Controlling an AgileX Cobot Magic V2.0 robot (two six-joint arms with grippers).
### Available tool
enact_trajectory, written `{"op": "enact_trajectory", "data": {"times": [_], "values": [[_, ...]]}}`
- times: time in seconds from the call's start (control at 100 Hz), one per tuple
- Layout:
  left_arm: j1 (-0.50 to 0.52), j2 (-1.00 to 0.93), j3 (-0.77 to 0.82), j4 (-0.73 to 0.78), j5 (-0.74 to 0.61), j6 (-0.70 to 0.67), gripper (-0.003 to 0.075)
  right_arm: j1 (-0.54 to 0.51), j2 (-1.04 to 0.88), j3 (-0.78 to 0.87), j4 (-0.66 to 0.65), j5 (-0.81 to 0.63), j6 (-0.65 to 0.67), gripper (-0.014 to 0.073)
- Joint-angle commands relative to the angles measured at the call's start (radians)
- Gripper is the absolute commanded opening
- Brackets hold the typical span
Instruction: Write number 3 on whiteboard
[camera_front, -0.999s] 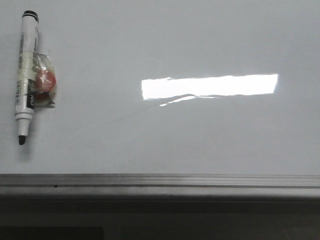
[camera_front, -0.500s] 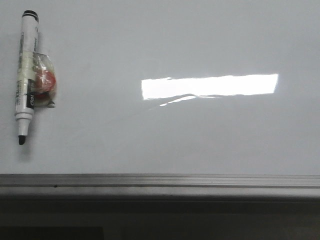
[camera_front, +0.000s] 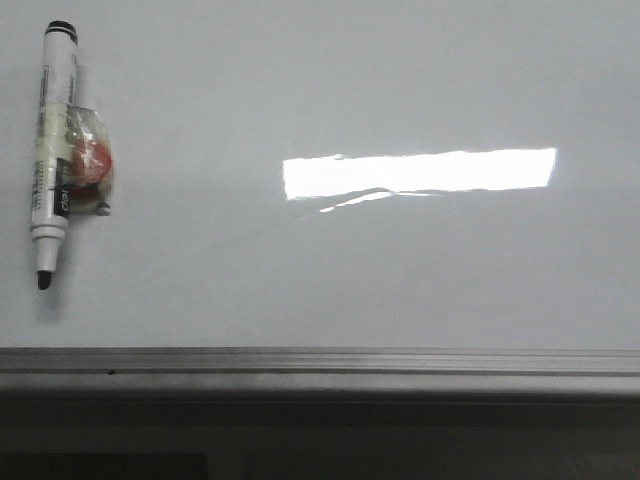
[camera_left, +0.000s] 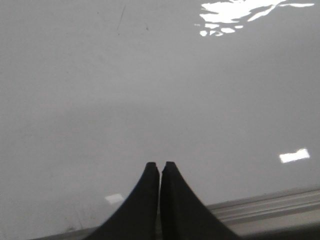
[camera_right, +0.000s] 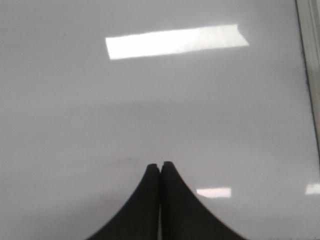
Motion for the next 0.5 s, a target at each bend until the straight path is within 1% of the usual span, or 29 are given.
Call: {"op": "enact_trajectory", "data": {"times": [0.0,0.12,0.22,0.35,0.42,0.49], "values": [[0.002,-0.025,0.035,0.04,-0.137,-0.01,-0.002,-0.007,-0.015,0.024,-0.018,-0.112,-0.005,-0.0051],[0.002,-0.025,0.035,0.035,-0.207,-0.012,-0.002,-0.007,-0.015,0.024,-0.018,-0.11,-0.005,-0.0051],[0.002,-0.025,0.035,-0.062,-0.303,-0.034,-0.002,-0.007,-0.015,0.024,-0.018,-0.105,-0.005,-0.0051],[0.007,-0.025,0.035,-0.039,-0.359,-0.032,-0.002,-0.007,-0.015,0.024,-0.025,-0.16,-0.005,-0.0051],[0.007,-0.025,0.035,-0.063,-0.392,-0.032,-0.002,-0.007,-0.015,0.024,-0.022,-0.187,-0.005,-0.0051],[0.007,-0.025,0.035,-0.124,-0.431,-0.04,-0.002,-0.007,-0.015,0.024,-0.019,-0.207,-0.005,-0.0051]]}}
